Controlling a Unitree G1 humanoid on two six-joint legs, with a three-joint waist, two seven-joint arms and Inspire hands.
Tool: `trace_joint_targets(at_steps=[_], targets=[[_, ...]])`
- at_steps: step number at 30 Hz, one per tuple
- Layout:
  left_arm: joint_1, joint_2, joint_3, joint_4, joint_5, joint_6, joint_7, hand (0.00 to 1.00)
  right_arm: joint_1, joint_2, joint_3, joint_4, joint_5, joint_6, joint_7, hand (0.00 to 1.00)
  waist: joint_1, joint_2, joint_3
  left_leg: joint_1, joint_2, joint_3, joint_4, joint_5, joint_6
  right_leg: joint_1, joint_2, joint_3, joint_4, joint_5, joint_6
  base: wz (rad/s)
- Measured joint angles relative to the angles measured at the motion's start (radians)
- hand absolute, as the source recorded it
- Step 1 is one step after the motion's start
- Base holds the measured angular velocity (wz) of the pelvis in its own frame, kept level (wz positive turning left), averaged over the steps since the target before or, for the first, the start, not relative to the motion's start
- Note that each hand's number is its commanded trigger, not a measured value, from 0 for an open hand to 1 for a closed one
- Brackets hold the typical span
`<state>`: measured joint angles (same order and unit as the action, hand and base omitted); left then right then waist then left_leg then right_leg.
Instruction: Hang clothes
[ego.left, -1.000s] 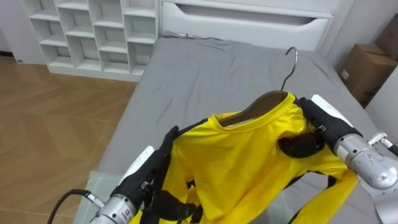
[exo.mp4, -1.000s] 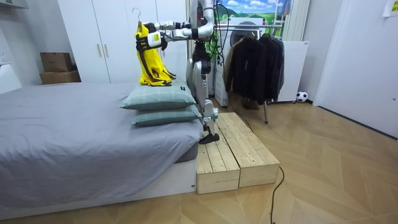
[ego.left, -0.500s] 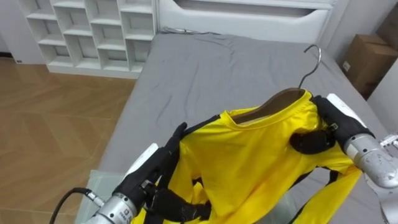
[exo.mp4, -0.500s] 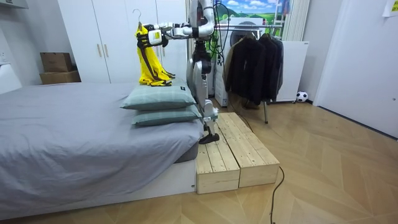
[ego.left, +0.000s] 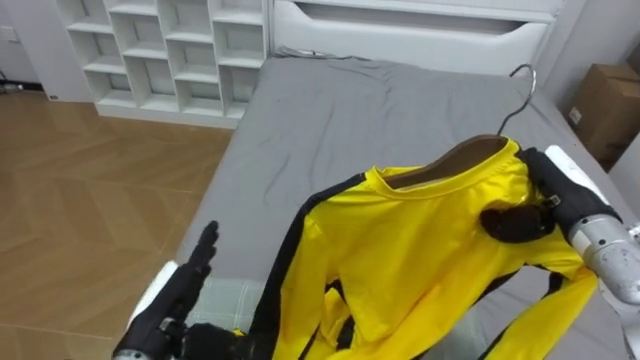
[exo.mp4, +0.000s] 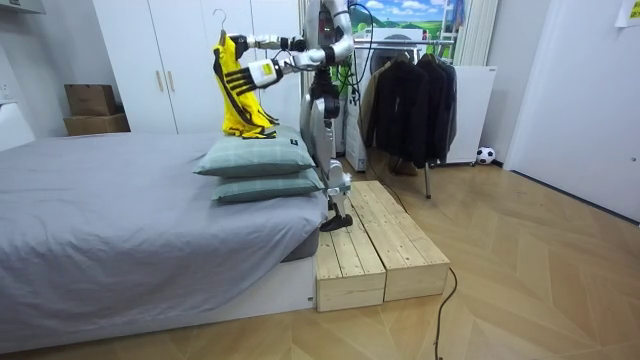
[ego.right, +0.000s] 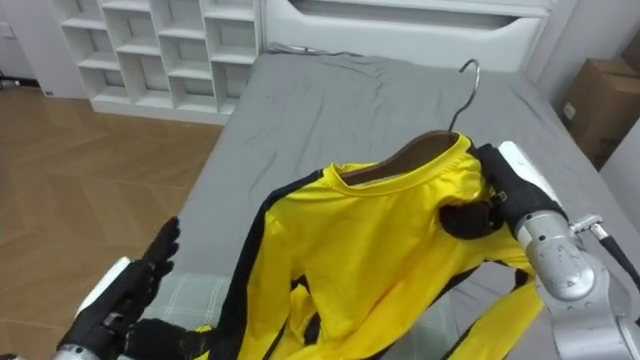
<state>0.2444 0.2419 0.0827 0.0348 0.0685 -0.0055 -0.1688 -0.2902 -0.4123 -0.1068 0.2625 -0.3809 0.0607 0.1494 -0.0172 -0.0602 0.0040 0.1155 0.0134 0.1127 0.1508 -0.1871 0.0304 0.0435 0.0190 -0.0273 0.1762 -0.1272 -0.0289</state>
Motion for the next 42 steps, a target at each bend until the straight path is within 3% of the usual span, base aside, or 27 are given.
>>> trace_joint_targets(at_steps=[5,9,11,16,20,23,26,34,42], targets=[[0.008,-0.002,0.026,0.138,-0.003,-0.001,0.087,0.00,0.061,-0.007,-0.004,-0.059,-0.018,-0.006,-0.011,1.00,0.001,-0.001,-0.0007,0.021,0.004,0.008,0.001,-0.001,-0.001,0.007,0.001,0.006,0.006,0.000,0.000,-0.05],[0.008,-0.026,0.080,0.219,-0.033,-0.003,0.163,0.00,0.100,-0.007,-0.020,-0.086,-0.060,-0.008,-0.012,1.00,0.002,-0.002,-0.0026,0.019,0.007,0.020,-0.002,-0.006,-0.005,0.004,0.005,0.020,0.010,-0.001,-0.002,-0.10],[0.006,-0.026,0.108,0.263,-0.034,-0.026,0.203,0.00,0.114,-0.012,-0.041,-0.088,-0.060,-0.008,-0.015,1.00,0.004,-0.004,-0.0056,0.021,0.007,0.025,-0.001,-0.006,-0.005,0.005,0.011,0.023,0.011,-0.001,-0.003,-0.06],[0.012,-0.032,0.170,0.328,-0.030,-0.033,0.282,0.00,0.199,-0.032,-0.088,-0.195,-0.058,-0.007,-0.016,1.00,0.026,-0.003,-0.0063,0.032,0.009,0.030,-0.007,-0.007,-0.006,0.008,0.015,0.029,0.011,-0.001,-0.004,-0.04],[0.053,-0.037,0.194,0.353,-0.033,-0.035,0.345,0.00,0.207,-0.032,-0.098,-0.239,-0.057,-0.002,-0.016,1.00,0.028,-0.005,-0.0070,0.030,0.010,0.032,-0.010,-0.007,-0.007,0.007,0.015,0.029,0.010,-0.002,-0.005,-0.01],[0.057,-0.036,0.194,0.408,-0.033,-0.040,0.368,0.00,0.207,-0.033,-0.103,-0.243,-0.046,-0.001,-0.016,1.00,0.041,-0.008,-0.0094,0.034,0.010,0.032,-0.015,-0.007,-0.007,0.010,0.015,0.029,0.009,-0.003,-0.005,0.00],[0.061,-0.036,0.192,0.546,-0.035,-0.038,0.403,0.00,0.210,-0.033,-0.103,-0.243,-0.052,0.004,-0.016,1.00,0.050,-0.013,-0.0109,0.035,0.010,0.032,-0.015,-0.007,-0.007,0.012,0.014,0.026,0.007,-0.003,-0.005,0.00],[0.109,-0.035,0.212,0.766,-0.040,-0.038,0.446,0.00,0.229,-0.033,-0.102,-0.256,-0.052,0.008,-0.015,1.00,0.055,-0.018,-0.0058,0.029,0.010,0.030,-0.018,-0.012,-0.008,0.010,0.016,0.024,-0.003,-0.003,-0.005,0.00],[0.115,-0.036,0.233,0.888,-0.109,-0.037,0.436,0.00,0.262,-0.033,-0.100,-0.348,-0.095,0.032,0.015,1.00,0.055,-0.027,-0.0034,0.022,0.009,0.023,-0.018,-0.013,-0.008,0.012,0.018,0.024,-0.006,-0.003,-0.005,0.00]])
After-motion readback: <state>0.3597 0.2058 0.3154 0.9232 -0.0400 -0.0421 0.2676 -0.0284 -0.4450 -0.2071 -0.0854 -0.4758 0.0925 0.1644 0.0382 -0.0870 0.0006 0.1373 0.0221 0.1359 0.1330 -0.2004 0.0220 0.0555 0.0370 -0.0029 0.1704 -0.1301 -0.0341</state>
